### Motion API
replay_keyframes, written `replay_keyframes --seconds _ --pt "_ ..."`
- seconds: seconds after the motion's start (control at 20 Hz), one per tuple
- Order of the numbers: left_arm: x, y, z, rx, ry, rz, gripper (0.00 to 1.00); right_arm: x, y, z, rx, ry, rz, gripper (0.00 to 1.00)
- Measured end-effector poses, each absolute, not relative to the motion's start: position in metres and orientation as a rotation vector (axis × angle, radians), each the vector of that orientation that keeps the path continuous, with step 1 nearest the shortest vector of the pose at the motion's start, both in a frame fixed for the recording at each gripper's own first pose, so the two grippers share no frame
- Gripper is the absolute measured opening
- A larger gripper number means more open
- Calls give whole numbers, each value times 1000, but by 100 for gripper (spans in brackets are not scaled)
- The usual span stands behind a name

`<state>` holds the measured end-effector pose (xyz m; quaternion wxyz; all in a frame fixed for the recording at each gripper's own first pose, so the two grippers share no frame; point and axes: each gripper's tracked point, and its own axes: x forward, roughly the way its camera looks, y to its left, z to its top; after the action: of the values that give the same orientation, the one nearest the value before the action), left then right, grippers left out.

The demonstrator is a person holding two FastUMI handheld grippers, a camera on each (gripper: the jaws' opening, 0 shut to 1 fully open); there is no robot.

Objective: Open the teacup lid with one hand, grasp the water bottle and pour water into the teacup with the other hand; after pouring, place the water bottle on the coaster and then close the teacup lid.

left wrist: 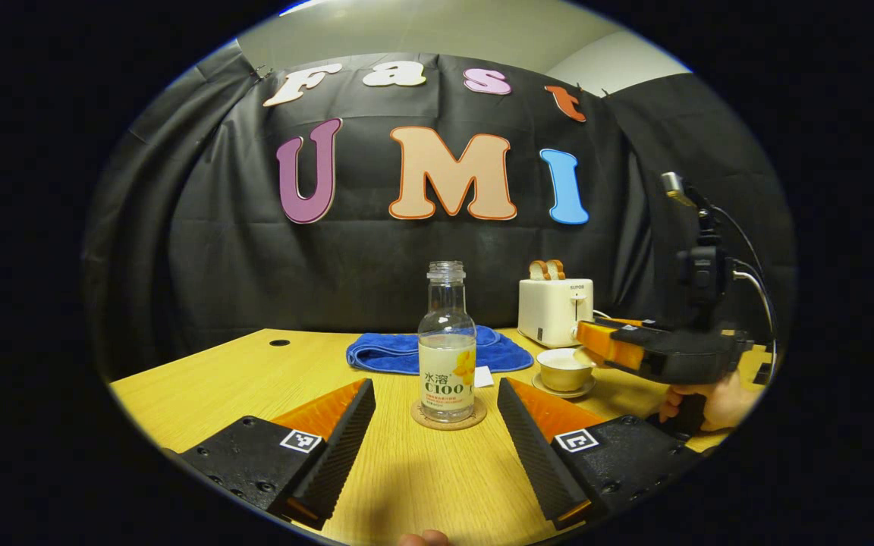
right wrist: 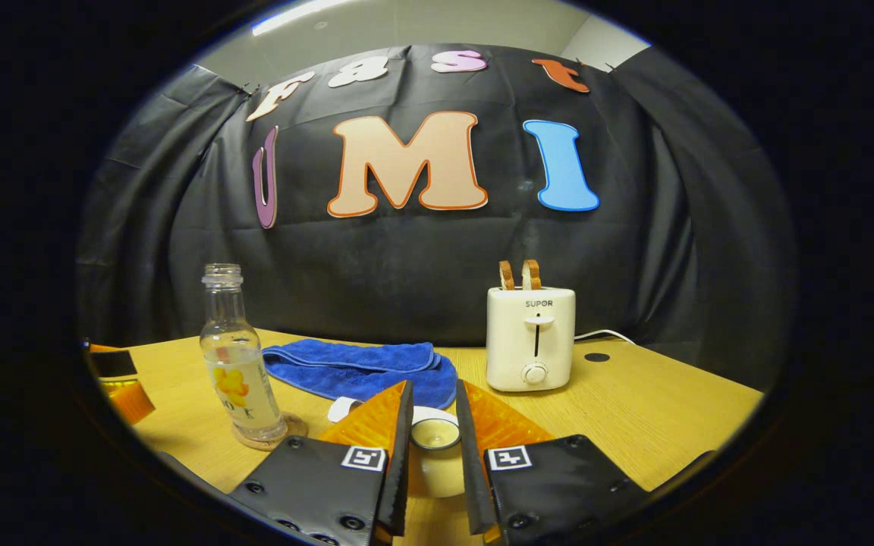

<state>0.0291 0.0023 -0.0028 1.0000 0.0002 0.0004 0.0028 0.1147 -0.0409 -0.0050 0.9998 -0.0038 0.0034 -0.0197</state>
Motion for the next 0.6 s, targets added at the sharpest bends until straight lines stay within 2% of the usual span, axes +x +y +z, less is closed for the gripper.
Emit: replay_keyframes --seconds 0.3,0.6 --pt "57 5 -2 2 2 31 95 75 -66 -1 -7 1 -35 35" --pt "90 -8 -4 3 4 -6 95 50 -88 2 -6 -1 -45 34"
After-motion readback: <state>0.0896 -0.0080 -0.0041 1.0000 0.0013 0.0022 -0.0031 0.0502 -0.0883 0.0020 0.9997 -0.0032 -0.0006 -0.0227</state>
